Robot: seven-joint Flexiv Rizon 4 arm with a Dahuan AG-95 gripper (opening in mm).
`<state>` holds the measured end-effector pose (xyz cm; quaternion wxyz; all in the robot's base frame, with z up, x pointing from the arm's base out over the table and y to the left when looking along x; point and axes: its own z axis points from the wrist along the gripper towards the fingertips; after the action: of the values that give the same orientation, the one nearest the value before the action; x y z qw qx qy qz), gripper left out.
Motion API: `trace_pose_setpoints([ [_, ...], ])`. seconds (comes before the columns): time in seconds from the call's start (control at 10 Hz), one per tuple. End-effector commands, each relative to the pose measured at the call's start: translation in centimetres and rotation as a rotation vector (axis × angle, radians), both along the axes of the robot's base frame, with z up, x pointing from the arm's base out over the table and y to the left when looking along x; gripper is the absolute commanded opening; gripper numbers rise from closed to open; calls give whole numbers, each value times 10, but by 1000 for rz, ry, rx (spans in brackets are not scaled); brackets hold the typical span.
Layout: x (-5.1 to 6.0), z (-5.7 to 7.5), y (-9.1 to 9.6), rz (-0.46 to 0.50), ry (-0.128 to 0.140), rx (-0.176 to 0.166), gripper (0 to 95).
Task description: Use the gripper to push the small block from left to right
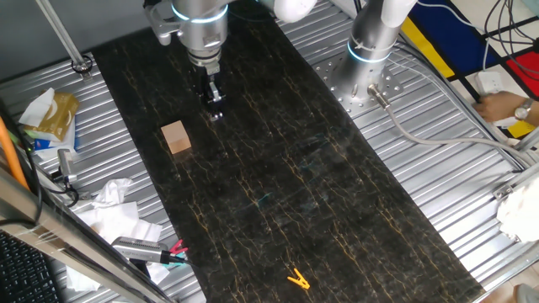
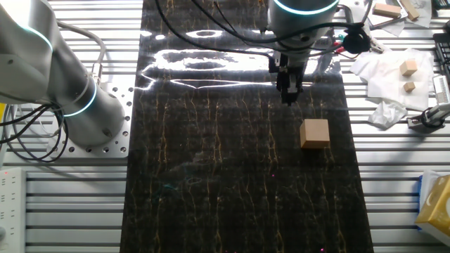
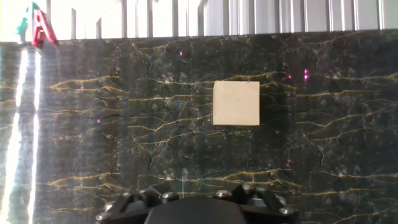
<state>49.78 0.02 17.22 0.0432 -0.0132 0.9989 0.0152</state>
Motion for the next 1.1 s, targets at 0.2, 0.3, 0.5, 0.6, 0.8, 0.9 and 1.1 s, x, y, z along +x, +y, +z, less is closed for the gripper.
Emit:
trace_pose_setpoints([
  [0.2, 3, -1, 0, 2, 5, -3, 0],
  [0.3, 3, -1, 0, 2, 5, -2, 0],
  [0.5, 3, -1, 1, 1, 5, -2, 0],
  [0.6, 3, -1, 1, 0, 5, -2, 0],
  [0.8, 4, -1, 1, -16, 4, 1, 0],
  [0.9, 4, 0, 1, -23, 5, 2, 0],
  [1.1, 3, 3, 2, -24, -1, 3, 380],
])
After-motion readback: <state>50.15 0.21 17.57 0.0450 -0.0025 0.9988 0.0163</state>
